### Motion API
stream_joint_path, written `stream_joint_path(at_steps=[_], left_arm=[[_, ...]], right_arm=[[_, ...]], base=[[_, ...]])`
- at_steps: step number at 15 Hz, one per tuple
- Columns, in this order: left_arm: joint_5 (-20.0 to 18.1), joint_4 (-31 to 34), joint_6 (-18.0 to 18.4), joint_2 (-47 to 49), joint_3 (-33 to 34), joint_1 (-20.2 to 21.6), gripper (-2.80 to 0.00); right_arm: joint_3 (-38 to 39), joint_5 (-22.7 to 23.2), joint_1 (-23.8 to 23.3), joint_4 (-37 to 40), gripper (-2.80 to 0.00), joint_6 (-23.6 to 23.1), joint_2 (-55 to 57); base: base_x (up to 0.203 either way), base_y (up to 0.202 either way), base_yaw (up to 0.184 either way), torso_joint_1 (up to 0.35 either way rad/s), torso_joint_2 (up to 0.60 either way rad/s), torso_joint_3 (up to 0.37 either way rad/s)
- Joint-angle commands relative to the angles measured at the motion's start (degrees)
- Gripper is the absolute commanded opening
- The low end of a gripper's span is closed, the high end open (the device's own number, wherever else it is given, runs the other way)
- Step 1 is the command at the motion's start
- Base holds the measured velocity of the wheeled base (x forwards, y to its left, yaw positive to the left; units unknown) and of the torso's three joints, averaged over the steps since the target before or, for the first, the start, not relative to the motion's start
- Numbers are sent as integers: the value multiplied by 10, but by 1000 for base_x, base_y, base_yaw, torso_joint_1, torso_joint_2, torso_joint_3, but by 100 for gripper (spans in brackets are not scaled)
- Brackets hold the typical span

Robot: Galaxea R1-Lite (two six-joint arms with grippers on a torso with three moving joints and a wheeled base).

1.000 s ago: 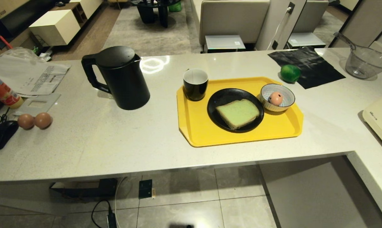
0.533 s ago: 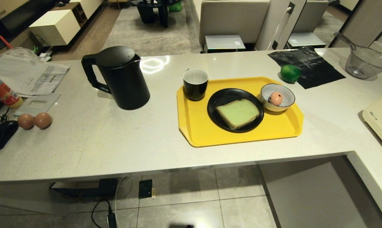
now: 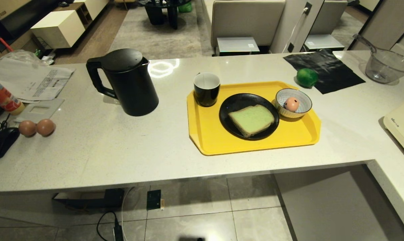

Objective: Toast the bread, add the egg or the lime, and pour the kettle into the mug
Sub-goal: Pick up the kettle

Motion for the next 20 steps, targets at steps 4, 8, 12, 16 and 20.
stream_joint_path(at_steps=[4, 8, 12, 16, 20], left_arm=[[0, 1, 0, 0, 0, 0, -280], [0, 0, 0, 0, 0, 0, -280], [0, 0, 0, 0, 0, 0, -280], [0, 0, 5, 0, 0, 1, -280], [0, 0, 2, 0, 0, 0, -280]], right_arm=[[15, 0, 0, -1, -280, 0, 1], [15, 1, 0, -1, -280, 0, 1], [15, 0, 0, -1, -280, 0, 1], [15, 0, 0, -1, -280, 0, 1], [15, 0, 0, -1, -280, 0, 1]], base=[[0, 0, 0, 0, 0, 0], [0, 0, 0, 0, 0, 0], [0, 0, 0, 0, 0, 0], [0, 0, 0, 0, 0, 0], [0, 0, 0, 0, 0, 0]])
